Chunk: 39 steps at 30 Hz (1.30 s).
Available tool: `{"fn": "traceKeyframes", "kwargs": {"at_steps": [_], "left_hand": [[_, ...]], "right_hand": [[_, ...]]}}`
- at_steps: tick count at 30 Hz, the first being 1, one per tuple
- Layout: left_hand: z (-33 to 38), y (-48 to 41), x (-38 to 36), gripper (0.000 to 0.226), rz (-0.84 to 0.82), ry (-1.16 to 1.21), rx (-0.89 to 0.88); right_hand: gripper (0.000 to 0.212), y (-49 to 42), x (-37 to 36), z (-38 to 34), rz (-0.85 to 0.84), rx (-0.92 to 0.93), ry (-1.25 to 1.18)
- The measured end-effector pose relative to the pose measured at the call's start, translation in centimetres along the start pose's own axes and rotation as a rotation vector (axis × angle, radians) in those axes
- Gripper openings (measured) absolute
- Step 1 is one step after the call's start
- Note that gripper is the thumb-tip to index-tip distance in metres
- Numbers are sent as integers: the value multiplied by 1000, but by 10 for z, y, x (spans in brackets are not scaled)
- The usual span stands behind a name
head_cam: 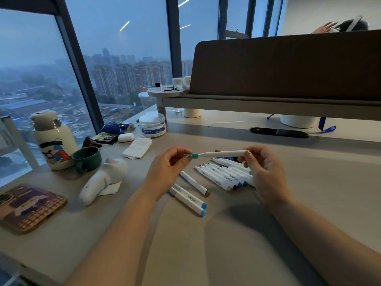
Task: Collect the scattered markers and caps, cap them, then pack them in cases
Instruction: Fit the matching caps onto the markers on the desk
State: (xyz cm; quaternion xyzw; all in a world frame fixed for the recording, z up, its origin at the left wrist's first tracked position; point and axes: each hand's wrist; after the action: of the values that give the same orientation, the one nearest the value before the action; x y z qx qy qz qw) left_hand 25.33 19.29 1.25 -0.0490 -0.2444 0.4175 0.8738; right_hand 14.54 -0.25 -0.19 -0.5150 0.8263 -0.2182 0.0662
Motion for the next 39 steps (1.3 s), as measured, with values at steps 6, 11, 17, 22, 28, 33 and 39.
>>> {"fn": "traceKeyframes", "kwargs": {"at_steps": [6,11,17,22,28,33,39], "left_hand": [[2,1,0,12,-1,-21,-7],[0,2,7,14,-50,77,43],[-1,5,18,14,-51,99,71],[-2,7,25,18,51,-7,144],[-19,0,34,23,258,-269,255],[-30,-3,32,20,204,-331,323],[-30,-5,28,14,93,-372,423]], "right_hand": [[17,3,-7,-3,-32,29,29],[11,10,-14,-12,-83,78,60],[14,19,-15,-11,-174,116,206],[10,29,-29,-10,-358,134,529],[12,28,-30,-12,-481,32,690],[10,29,-32,-16,-597,-5,764],[12,27,-30,-13,-488,10,725]]}}
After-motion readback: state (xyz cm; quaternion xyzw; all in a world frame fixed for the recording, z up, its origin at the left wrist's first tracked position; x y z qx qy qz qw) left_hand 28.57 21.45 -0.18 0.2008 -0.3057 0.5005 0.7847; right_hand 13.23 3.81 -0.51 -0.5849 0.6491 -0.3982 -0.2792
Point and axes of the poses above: each hand's wrist, its own y-axis away from the middle knuckle, its own x-axis out of the back of the hand, z = x × y, and after that the axes turned 13 degrees about -z, right-handed
